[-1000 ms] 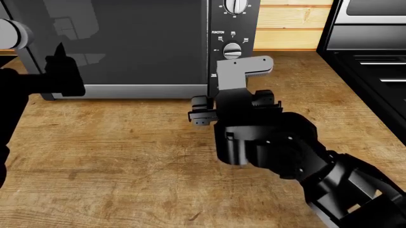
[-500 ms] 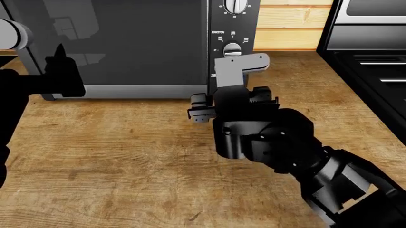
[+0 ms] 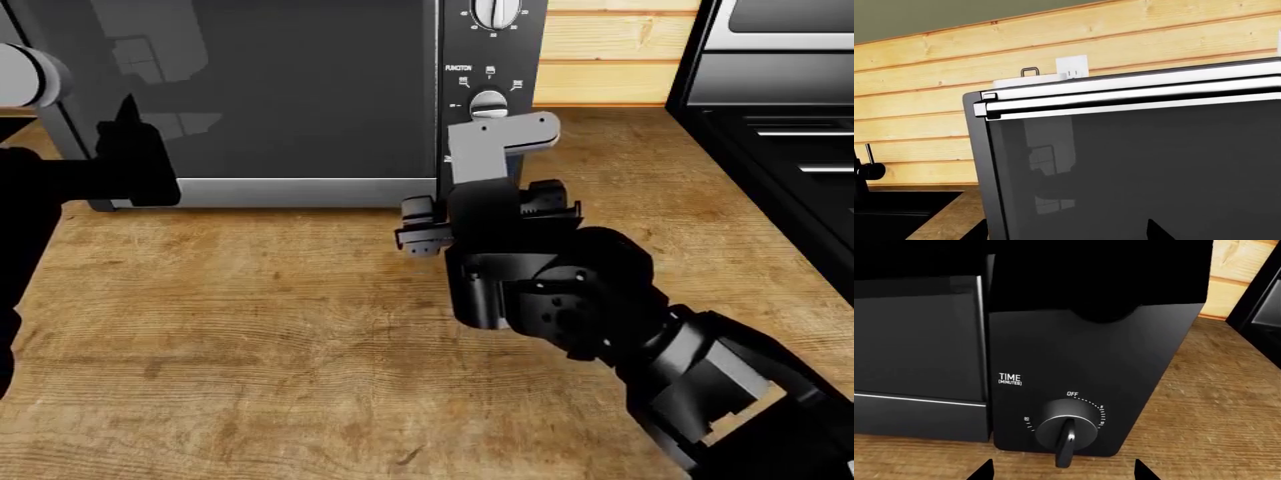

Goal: Turn on the toaster oven by setting the timer.

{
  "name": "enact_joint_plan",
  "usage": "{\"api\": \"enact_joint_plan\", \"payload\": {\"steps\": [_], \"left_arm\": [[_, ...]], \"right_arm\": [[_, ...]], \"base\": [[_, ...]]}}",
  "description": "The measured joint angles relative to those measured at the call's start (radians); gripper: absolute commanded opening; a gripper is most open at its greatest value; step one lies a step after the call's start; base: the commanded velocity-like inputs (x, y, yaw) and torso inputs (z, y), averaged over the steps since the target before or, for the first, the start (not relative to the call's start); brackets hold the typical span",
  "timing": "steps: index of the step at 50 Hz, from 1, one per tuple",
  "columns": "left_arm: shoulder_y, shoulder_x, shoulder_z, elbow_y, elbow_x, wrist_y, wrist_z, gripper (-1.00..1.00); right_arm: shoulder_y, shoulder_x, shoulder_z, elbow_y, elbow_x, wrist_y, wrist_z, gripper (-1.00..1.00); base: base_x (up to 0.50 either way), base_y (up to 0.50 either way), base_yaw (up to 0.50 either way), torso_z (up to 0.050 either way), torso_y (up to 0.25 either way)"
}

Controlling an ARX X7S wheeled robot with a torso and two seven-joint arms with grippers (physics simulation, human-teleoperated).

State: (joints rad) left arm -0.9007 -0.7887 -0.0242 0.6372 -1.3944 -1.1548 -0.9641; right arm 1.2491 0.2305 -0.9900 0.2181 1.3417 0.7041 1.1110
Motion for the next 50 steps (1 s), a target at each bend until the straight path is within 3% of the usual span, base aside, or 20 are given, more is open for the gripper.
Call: {"api": "enact_joint_plan", "payload": {"steps": [42,43,50], "left_arm": [[-0.002,-0.002,0.023,-0.012,0.013,0.017,0.006,1.0],[-0.002,-0.002,0.024,-0.013,0.013,0.018,0.006,1.0],[-0.001,-0.004,0.025,-0.013,0.011,0.02,0.004,1.0]], "right_arm": [[0.009,-0.015,-0.019,0.063,-0.031,-0.022,-0.035,1.0],[0.01,-0.015,-0.019,0.064,-0.031,-0.022,-0.035,-1.0],[0.01,-0.015,-0.02,0.063,-0.031,-0.023,-0.033,-1.0]], "base": [[0.0,0.0,0.0,0.0,0.0],[0.0,0.0,0.0,0.0,0.0],[0.0,0.0,0.0,0.0,0.0]]}}
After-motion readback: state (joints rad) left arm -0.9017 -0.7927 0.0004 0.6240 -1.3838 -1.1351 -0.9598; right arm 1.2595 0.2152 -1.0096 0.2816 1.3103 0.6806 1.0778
